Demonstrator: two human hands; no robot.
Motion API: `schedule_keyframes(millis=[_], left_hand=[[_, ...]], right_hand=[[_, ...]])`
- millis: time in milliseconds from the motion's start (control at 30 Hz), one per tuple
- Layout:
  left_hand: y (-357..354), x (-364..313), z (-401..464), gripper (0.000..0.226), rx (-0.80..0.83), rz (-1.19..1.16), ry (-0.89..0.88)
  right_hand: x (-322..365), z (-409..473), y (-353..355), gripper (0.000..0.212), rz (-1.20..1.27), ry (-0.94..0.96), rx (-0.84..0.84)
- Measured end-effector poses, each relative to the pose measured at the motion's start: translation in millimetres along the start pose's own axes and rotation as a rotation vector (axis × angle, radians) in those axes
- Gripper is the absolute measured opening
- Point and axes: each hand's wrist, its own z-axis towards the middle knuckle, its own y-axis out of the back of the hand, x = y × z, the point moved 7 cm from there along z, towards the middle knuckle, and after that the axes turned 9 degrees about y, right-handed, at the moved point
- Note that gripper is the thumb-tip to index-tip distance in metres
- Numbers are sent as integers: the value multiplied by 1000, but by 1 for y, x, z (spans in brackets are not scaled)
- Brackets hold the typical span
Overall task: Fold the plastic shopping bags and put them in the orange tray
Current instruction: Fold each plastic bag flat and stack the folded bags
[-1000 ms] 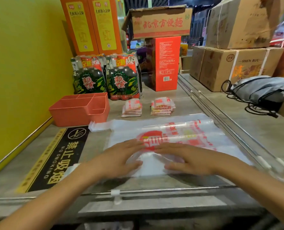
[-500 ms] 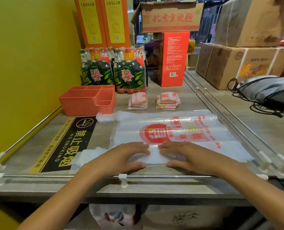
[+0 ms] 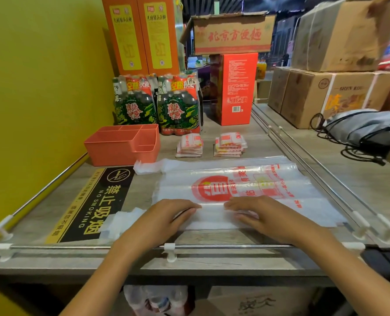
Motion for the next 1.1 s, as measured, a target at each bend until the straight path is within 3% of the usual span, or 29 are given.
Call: schedule_keyframes(millis=[267, 500, 633, 767, 933, 1100], left_hand=[[1, 3, -1, 38, -25, 97, 27], [28, -9, -6, 38, -79, 193, 14], [72, -22, 2, 50, -157, 256, -1], [112, -45, 4, 66, -233, 293, 24], [164, -87, -15, 75, -383, 244, -113], [208, -123, -34, 80, -553, 368, -318]], right_hand=[[12, -1, 13, 31, -110, 18, -128], [-5, -1, 17, 56, -262, -147, 12], [14, 2, 68, 69, -411, -144, -111], [46, 1, 114, 69, -436, -125, -205], [77, -15, 162, 70, -479, -80, -323], [107, -36, 204, 70, -556, 37, -516]])
